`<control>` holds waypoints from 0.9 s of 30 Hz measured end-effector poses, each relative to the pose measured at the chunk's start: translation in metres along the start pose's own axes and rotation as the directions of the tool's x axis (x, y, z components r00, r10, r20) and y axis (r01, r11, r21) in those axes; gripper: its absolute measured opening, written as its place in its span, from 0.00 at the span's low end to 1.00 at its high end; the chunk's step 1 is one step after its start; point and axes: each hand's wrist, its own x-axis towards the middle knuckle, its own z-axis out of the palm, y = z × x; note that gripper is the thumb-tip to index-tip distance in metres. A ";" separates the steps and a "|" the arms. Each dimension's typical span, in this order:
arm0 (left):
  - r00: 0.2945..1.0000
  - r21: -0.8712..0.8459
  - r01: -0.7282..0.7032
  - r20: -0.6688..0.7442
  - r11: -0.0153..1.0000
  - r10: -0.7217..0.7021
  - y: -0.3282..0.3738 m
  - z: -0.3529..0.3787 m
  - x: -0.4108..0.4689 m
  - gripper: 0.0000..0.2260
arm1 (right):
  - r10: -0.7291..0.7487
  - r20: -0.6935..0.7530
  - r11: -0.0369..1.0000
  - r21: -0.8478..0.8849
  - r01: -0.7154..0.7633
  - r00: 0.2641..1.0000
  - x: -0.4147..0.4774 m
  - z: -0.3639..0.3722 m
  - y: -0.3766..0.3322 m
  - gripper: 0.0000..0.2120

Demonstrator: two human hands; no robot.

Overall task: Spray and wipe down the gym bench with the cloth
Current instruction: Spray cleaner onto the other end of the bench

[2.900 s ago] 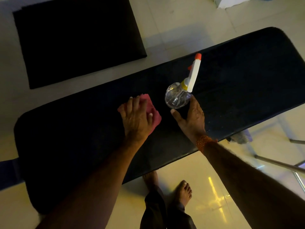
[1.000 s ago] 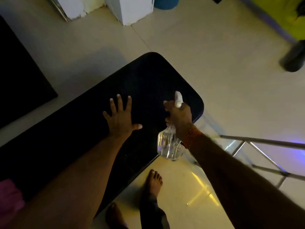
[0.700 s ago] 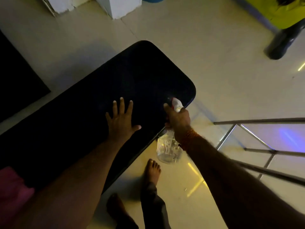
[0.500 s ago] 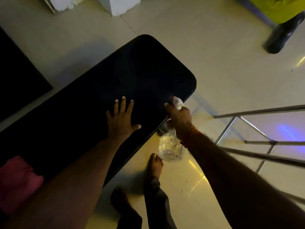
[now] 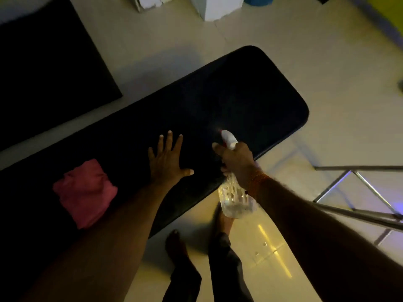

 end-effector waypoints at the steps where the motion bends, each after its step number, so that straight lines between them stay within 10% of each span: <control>1: 1.000 -0.010 0.027 -0.009 1.000 -0.027 -0.009 0.000 -0.003 0.55 | -0.007 -0.003 1.000 0.018 0.007 1.000 0.003 0.008 -0.007 0.23; 27: 0.914 -0.182 0.358 -0.134 0.916 -0.384 -0.050 0.034 -0.078 0.51 | -0.146 0.451 0.912 -0.285 0.297 0.881 0.031 0.117 -0.056 0.14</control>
